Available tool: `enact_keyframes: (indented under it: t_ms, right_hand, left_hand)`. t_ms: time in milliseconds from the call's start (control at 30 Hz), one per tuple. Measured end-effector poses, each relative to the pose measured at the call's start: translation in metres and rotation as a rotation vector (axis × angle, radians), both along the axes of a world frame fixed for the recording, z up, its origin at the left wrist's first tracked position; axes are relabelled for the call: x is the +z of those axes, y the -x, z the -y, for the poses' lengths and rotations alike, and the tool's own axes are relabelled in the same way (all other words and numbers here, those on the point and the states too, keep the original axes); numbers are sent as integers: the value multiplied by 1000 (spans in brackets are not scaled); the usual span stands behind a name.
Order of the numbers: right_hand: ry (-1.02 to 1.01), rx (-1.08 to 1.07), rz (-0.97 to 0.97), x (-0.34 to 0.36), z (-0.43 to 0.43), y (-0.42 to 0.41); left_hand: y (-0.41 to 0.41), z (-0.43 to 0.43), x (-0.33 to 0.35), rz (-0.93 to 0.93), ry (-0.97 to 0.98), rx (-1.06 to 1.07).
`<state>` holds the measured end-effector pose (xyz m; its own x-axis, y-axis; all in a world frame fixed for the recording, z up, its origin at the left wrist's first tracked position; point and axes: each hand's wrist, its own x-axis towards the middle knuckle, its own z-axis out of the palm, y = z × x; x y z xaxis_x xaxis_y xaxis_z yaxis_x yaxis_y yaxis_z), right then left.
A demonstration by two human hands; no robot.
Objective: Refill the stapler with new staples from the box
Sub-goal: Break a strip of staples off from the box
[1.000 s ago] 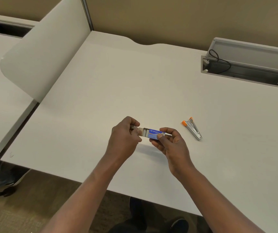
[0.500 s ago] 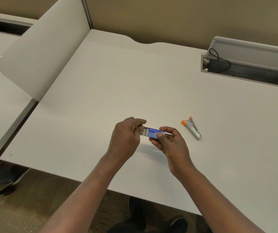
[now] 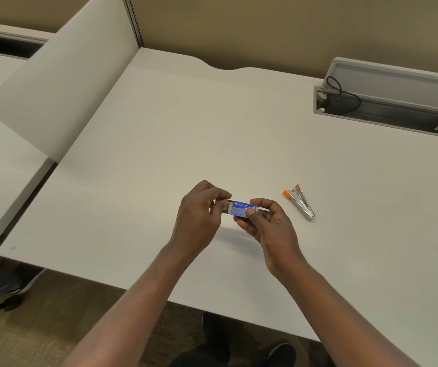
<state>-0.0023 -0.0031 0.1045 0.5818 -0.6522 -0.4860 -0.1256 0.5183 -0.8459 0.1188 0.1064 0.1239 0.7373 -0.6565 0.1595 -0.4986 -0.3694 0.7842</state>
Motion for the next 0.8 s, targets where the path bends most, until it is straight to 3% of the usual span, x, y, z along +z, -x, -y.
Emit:
enact_keyframes:
  t_ms: [633, 800]
  right_hand:
    - [-61, -3, 56, 4, 3, -1]
    - [-59, 5, 67, 5, 3, -1]
  left_hand:
    - [-2, -18, -11, 245, -85, -156]
    - [-2, -22, -14, 214, -53, -139]
